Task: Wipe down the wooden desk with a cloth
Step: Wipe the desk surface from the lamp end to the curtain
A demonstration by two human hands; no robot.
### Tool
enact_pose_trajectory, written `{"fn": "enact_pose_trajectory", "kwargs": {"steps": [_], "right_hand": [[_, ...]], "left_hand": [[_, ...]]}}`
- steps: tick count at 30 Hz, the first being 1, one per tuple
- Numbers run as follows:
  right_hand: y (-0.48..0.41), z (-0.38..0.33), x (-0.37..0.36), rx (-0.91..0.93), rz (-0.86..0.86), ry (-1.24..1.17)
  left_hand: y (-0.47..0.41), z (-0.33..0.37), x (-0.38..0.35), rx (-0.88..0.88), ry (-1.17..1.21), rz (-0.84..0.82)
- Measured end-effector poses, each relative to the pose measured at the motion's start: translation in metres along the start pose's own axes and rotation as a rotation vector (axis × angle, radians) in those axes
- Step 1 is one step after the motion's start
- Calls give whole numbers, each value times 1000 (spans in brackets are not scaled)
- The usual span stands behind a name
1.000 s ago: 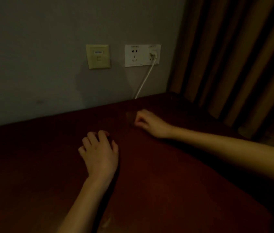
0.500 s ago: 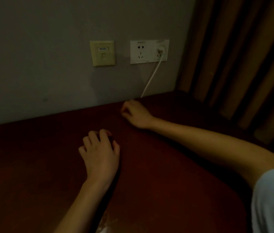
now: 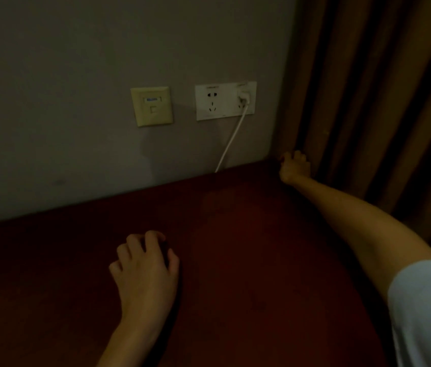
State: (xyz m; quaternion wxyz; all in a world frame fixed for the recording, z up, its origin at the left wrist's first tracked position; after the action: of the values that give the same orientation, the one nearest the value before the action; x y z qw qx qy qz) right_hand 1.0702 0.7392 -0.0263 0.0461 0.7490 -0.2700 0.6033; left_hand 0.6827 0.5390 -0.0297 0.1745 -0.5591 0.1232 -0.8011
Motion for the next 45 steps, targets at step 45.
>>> {"fn": "enact_pose_trajectory", "kwargs": {"steps": [45], "right_hand": [[71, -62, 14, 250, -108, -93]], "left_hand": [[1, -1, -5, -19, 54, 35]]}}
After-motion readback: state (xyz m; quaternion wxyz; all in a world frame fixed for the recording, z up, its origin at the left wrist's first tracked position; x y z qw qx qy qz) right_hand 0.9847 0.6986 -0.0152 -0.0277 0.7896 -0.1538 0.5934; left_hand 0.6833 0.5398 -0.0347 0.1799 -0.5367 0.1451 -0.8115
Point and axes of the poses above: each hand's wrist, its own y-axis away from the middle knuckle, its own x-axis out of the back of the hand, z = x × y, the point moved 7 cm from there along -y, towards the middle knuckle, and after that the axes turned 3 degrees about z, right-handed, at the moved point
